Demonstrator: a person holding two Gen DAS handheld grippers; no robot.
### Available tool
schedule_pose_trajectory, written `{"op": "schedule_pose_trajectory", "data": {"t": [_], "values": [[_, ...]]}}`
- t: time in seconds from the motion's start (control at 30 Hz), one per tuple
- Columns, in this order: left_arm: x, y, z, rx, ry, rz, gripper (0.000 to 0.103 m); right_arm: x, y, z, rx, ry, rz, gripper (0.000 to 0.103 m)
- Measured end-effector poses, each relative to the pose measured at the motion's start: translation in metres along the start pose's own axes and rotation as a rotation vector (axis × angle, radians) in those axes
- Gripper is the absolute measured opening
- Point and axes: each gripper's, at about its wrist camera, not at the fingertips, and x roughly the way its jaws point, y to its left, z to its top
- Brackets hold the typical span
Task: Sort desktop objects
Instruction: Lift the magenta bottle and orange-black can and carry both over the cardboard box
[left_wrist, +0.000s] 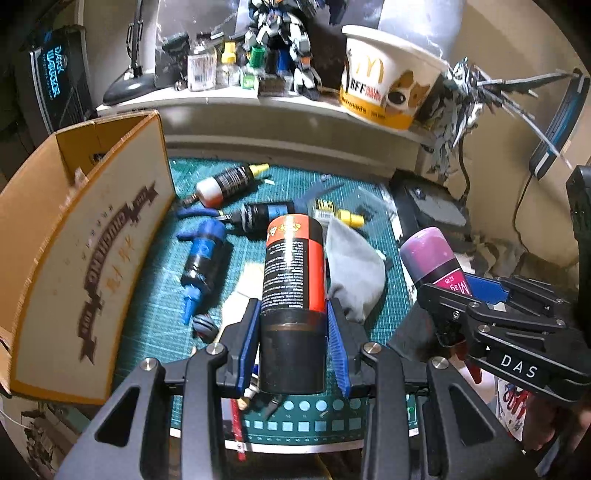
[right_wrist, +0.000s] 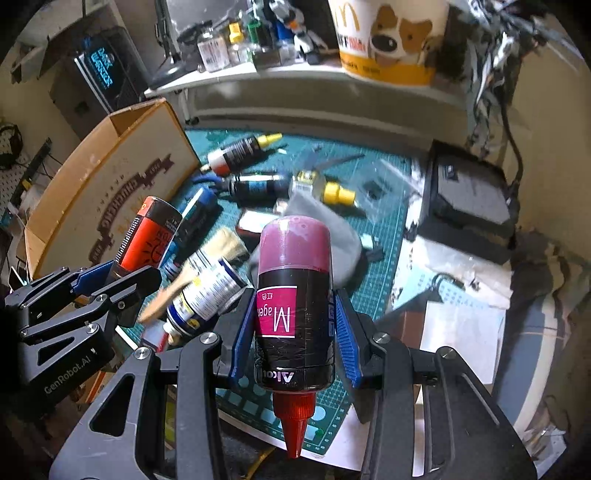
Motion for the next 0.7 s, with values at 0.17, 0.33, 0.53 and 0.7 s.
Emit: {"op": "schedule_pose_trajectory", "data": {"t": [0.17,0.33,0.53,0.7], "values": [[-0.016,0.009,0.015,0.000,-0.036,0.005,0.035,-0.012,0.011,0.014,-0.011,-0.031,-0.007,0.038],[-0.030,0.020,0.030,0.001,-0.069,0.014,0.035,-0.022,0.026,0.030,-0.022,-0.066,-0.007,0.038],[-0.049,0.040,0.046,-0.006,-0.103,0.031,0.035,-0.029,0.046,0.049,-0.028,-0.093,0.022,0.038],[-0.066,0.057,0.059,-0.006,-0.136,0.049,0.035,-0.036,0.067,0.068,-0.053,-0.124,0.032,0.038]]}}
